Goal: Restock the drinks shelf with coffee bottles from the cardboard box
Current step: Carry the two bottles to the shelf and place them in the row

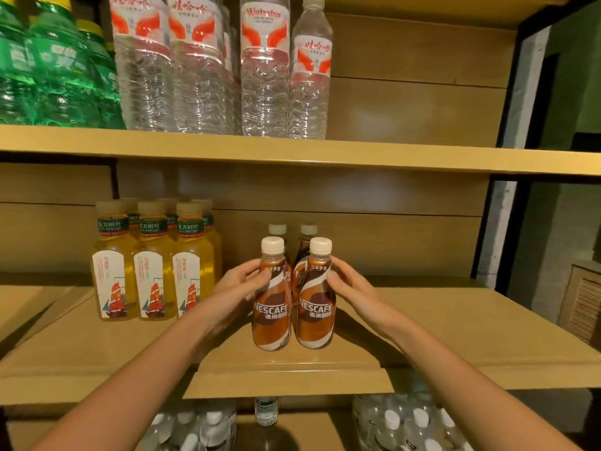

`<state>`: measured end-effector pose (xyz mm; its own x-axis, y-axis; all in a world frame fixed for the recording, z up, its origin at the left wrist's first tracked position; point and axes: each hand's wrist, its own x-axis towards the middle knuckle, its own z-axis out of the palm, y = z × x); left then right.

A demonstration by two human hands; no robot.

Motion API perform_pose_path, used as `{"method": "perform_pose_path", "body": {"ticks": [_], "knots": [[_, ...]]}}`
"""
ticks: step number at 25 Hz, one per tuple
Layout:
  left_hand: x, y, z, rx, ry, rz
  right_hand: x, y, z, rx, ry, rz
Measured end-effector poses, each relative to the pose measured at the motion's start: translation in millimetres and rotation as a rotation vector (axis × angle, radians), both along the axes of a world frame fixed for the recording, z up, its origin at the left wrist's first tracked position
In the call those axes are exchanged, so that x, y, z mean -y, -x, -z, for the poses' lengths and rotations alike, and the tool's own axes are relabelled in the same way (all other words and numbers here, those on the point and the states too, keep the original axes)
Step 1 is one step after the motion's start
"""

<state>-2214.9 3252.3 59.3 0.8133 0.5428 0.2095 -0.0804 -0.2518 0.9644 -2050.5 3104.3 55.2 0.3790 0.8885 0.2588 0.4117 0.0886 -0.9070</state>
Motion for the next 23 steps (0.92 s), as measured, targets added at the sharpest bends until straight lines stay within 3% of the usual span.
{"method": "perform_pose_path", "body": {"ticks": [2, 5, 8, 14, 23], "knots": [[4, 13, 20, -0.099, -0.198, -0.141, 13, 4, 22, 0.201, 0.091, 0.180], [12, 25, 54, -0.422, -0.600, -0.257, 19, 17, 56, 0.544, 0.299, 0.358], [19, 14, 70, -0.595, -0.907, -0.359, 6, 26, 65, 0.714, 0.293, 0.520], [3, -8, 69, -0.777, -0.965, -0.343, -15, 20, 64, 0.773, 0.385, 0.542], [-19, -34, 63, -0.879, -0.925, -0.319, -48, 3, 66, 0.739, 0.469, 0.586]]}}
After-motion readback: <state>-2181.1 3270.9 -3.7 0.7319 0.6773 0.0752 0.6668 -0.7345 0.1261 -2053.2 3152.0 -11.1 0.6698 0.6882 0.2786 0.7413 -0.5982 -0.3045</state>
